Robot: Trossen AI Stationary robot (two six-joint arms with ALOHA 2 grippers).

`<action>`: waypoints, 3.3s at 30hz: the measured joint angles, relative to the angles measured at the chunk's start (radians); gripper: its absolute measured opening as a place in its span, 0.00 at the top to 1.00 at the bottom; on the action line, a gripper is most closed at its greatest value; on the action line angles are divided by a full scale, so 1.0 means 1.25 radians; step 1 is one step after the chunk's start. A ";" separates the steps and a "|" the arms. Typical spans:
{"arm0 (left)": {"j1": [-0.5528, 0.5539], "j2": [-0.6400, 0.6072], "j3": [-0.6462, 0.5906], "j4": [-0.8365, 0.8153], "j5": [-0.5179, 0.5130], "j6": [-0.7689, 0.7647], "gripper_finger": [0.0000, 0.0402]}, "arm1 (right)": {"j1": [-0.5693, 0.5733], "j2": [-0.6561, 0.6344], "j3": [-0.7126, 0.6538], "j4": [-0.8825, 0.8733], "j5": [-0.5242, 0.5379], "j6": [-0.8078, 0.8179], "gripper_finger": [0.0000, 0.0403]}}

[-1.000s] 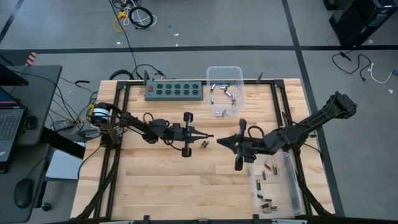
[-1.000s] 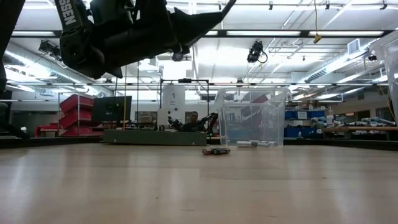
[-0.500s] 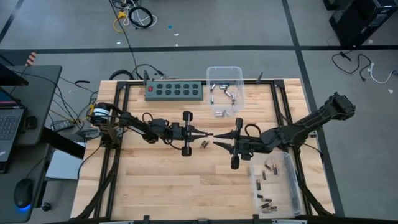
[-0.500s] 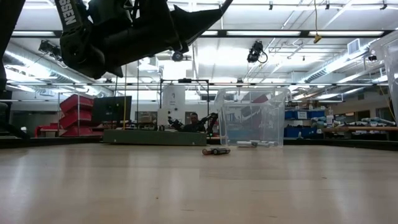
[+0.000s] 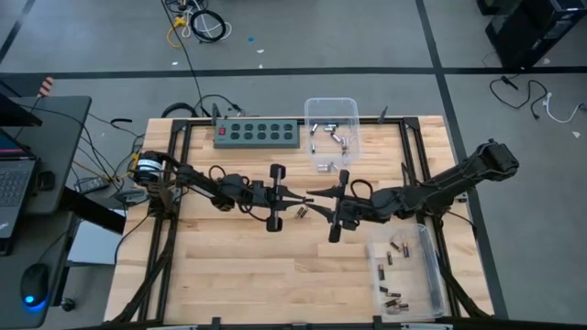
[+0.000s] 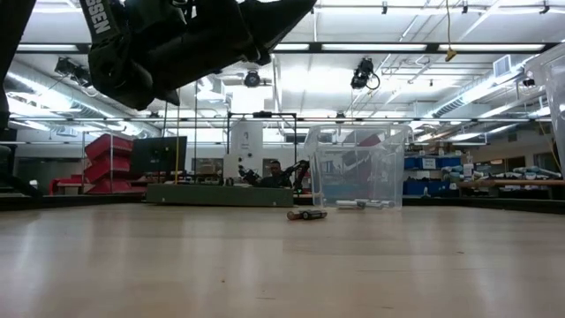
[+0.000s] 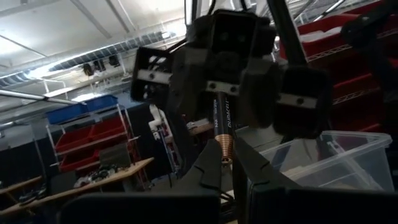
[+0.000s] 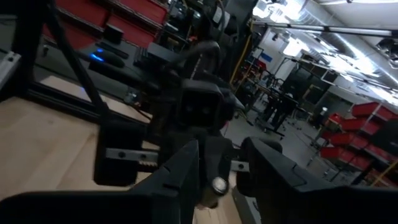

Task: Sort batteries
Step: Put the black battery into the bottom transparent bin

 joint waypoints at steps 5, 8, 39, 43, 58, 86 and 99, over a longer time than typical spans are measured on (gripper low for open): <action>0.000 0.000 0.013 0.001 0.021 0.000 1.00 | -0.019 0.000 0.000 0.000 -0.028 0.003 0.69; -0.001 0.000 0.020 0.001 0.027 0.001 1.00 | -0.025 0.000 0.000 0.000 -0.062 0.000 0.69; -0.001 0.001 0.023 -0.255 -0.050 -0.081 0.46 | 0.041 -0.171 0.333 -1.105 -0.152 0.682 0.95; -0.001 0.001 0.023 -0.254 -0.051 -0.080 0.46 | 0.054 -0.182 0.358 -1.343 -0.397 1.025 0.95; 0.000 0.001 0.023 -0.256 -0.051 -0.062 0.46 | 0.285 -0.180 0.254 -1.375 -0.544 1.541 0.89; -0.004 0.000 0.023 -0.543 -0.100 -0.144 0.46 | 0.124 -0.186 0.279 -1.322 -0.188 1.014 1.00; -0.010 0.000 0.022 -0.836 -0.079 -0.182 0.46 | 0.025 -0.185 0.279 -1.133 -0.007 0.707 0.99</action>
